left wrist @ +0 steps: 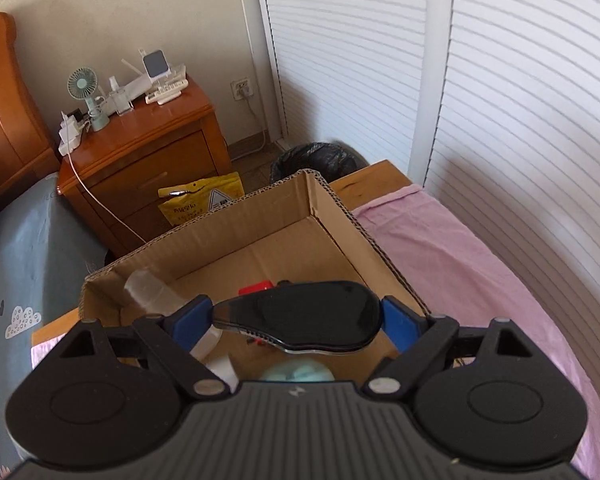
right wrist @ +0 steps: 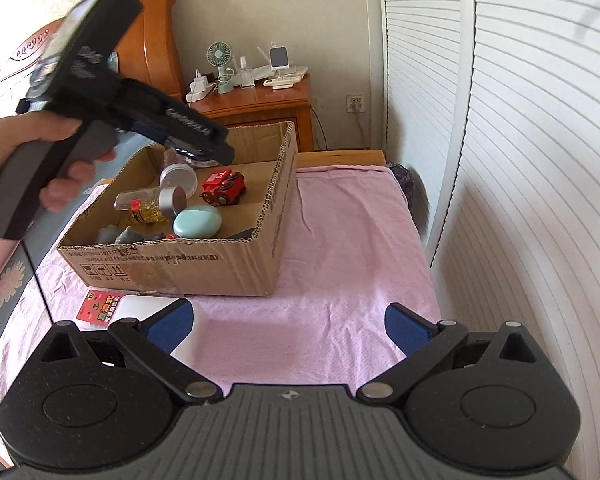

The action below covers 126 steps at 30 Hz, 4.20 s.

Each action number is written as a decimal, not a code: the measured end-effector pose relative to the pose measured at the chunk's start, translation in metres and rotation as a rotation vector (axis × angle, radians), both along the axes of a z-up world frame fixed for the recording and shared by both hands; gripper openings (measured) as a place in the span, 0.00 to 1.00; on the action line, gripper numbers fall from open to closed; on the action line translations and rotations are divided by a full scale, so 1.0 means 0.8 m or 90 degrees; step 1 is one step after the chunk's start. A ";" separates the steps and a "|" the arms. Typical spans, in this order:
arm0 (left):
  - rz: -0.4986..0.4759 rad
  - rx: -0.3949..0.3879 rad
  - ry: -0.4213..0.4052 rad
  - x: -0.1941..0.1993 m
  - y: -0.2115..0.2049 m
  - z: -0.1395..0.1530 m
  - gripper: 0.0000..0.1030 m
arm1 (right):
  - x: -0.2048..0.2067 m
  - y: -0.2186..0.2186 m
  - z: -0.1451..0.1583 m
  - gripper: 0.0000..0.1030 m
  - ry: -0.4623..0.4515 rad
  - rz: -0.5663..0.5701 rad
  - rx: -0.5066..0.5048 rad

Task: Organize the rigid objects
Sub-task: 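Carry the black oval pad into the box with the left tool and release, then move both tools toward the red card case and white plastic container, then grasp the red card case with the left tool while the right tool grasps the white container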

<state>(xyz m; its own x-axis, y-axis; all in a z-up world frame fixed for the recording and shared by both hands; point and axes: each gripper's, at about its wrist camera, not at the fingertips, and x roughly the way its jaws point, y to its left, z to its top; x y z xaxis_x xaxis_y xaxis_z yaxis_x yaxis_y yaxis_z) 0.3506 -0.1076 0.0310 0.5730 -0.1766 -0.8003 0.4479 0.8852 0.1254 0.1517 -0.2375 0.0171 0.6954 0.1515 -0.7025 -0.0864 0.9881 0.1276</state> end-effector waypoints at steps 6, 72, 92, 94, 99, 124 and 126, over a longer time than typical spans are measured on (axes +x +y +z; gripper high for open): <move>0.026 0.016 0.032 0.053 -0.015 -0.033 0.87 | 0.013 -0.017 -0.011 1.00 0.012 -0.017 0.011; 0.322 -0.082 -0.012 -0.254 0.243 -0.082 0.95 | 0.016 0.179 -0.045 1.00 -0.015 0.113 -0.080; 0.265 -0.118 0.022 -0.220 0.208 -0.102 0.96 | 0.023 0.130 -0.095 1.00 0.061 0.031 -0.141; 0.256 -0.118 0.027 -0.211 0.198 -0.107 0.96 | 0.021 0.124 -0.102 1.00 0.071 0.032 -0.139; 0.239 -0.136 0.037 -0.195 0.182 -0.118 0.99 | 0.018 0.114 -0.110 1.00 0.079 0.038 -0.117; 0.219 -0.089 0.002 -0.201 0.198 -0.126 1.00 | 0.014 0.111 -0.112 1.00 0.054 0.056 -0.112; 0.223 -0.090 0.000 -0.198 0.197 -0.126 1.00 | 0.014 0.111 -0.113 1.00 0.053 0.055 -0.112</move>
<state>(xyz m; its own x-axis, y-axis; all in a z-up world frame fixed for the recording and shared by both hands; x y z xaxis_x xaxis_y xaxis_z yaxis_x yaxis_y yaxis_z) 0.1922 0.0503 -0.0700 0.6177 -0.0789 -0.7824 0.1156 0.9933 -0.0089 0.1625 -0.1489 -0.0731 0.6238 0.0779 -0.7777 -0.1688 0.9850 -0.0368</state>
